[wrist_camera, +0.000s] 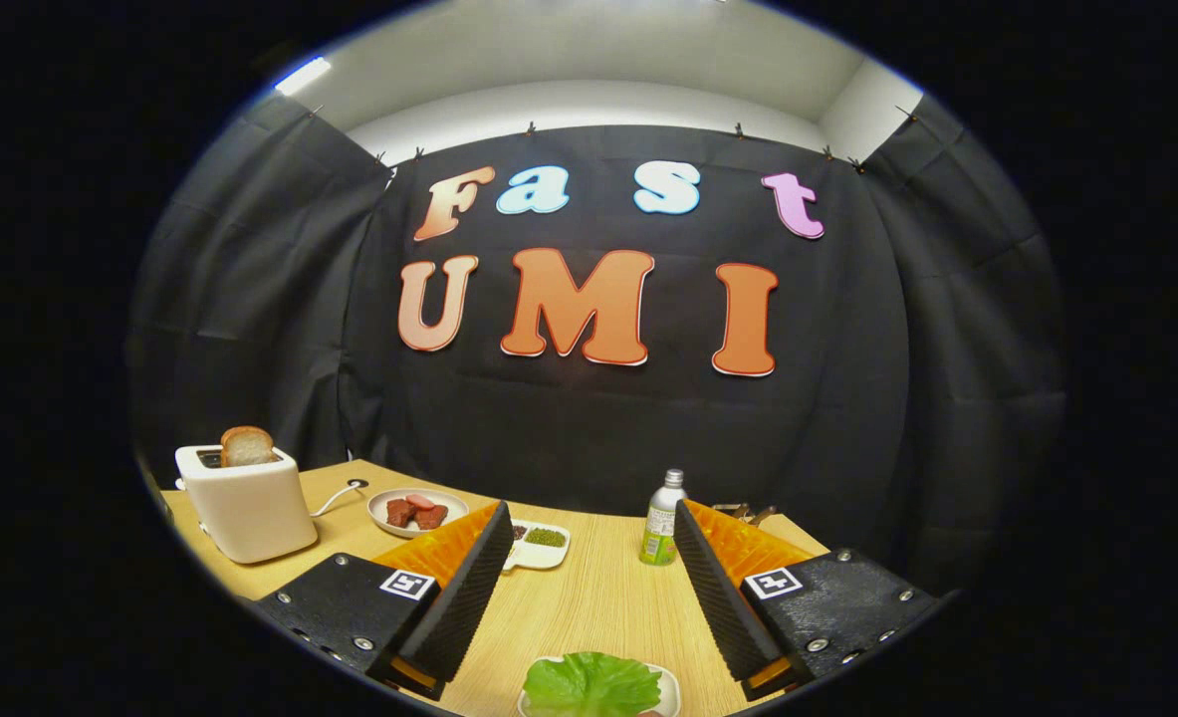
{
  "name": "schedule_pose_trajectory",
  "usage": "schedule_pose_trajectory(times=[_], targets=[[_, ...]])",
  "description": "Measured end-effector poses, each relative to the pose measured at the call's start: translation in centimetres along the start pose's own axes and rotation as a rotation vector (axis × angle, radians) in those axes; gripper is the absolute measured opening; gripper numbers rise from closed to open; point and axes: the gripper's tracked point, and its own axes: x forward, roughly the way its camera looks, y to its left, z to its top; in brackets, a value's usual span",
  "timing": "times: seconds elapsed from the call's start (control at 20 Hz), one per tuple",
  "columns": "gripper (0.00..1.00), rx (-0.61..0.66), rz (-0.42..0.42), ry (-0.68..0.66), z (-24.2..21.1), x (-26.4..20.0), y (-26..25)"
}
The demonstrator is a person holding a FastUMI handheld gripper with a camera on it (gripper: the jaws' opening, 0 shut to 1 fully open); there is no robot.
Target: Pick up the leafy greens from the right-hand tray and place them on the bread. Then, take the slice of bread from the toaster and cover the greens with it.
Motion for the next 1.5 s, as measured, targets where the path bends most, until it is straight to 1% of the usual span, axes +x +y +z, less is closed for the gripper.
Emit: schedule_pose_trajectory(times=[0.15,0.4,0.6,0.8,0.95,1.25,1.35,1.5], targets=[[0.97,-0.020,0.008,0.081,-2.4,0.6,-0.2],[0.97,0.017,0.037,0.195,-5.1,0.9,0.2],[0.97,0.007,0.046,0.295,-7.4,0.8,-0.1],[0.97,0.004,0.040,0.428,-10.6,0.5,-0.6],[0.98,0.008,0.019,0.531,-12.9,0.1,-1.4],[0.98,0.089,0.096,0.757,-17.2,-1.4,0.0],[0.97,0.088,0.107,0.808,-18.2,-1.8,0.1],[0.97,0.051,0.111,0.862,-19.5,-2.2,0.1]])
